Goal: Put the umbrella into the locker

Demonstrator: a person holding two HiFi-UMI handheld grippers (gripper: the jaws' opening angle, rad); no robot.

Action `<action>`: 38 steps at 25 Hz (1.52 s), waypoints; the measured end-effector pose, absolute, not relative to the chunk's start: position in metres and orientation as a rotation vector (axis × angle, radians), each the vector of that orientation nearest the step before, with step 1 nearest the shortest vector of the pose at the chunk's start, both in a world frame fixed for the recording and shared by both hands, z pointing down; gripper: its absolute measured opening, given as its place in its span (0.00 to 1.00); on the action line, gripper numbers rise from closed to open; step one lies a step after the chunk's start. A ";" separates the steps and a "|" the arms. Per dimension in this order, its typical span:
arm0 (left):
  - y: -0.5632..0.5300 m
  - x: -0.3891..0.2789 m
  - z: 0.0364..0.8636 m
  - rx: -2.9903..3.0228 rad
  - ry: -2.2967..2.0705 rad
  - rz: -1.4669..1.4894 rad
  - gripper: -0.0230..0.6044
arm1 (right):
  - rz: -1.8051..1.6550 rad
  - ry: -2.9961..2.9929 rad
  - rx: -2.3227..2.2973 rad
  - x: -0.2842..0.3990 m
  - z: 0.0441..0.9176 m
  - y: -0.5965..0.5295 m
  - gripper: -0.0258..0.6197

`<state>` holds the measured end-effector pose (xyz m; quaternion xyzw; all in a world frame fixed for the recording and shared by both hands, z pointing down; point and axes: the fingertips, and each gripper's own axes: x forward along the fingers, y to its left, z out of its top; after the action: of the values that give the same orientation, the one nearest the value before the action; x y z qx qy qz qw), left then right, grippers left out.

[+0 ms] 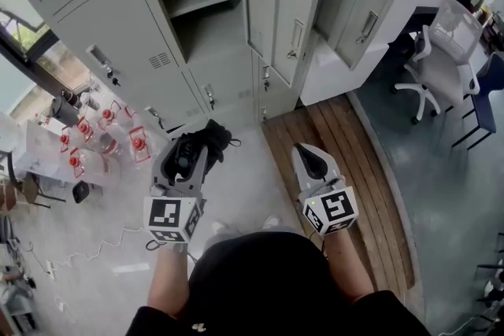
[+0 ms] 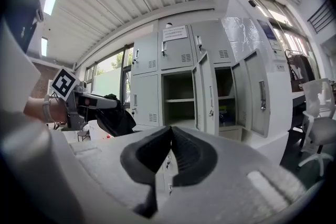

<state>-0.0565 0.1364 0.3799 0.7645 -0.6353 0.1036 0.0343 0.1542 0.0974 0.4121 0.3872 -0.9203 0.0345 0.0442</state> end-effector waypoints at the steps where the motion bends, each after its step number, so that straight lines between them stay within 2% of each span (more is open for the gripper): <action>1: 0.136 -0.053 0.380 2.344 -1.962 0.322 0.38 | 0.113 -2.816 1.180 0.160 0.413 0.095 0.04; 7: 0.131 -0.040 0.386 2.305 -1.985 0.341 0.38 | 0.180 -2.830 1.150 0.176 0.425 0.085 0.04; 16: 0.105 -0.047 0.398 2.307 -1.953 0.348 0.38 | 0.190 -2.813 1.128 0.161 0.434 0.064 0.04; 25: 0.046 -0.096 0.391 2.340 -1.914 0.268 0.38 | 0.169 -2.785 1.150 0.108 0.431 0.013 0.04; 38: -0.065 -0.165 0.327 2.611 -1.799 0.188 0.38 | 0.136 -2.744 1.337 0.018 0.412 -0.067 0.04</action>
<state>-0.1653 -0.0653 0.3272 0.8219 -0.5663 0.0593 -0.0174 0.0176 -0.0671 0.4124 0.4371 -0.8973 0.0443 0.0429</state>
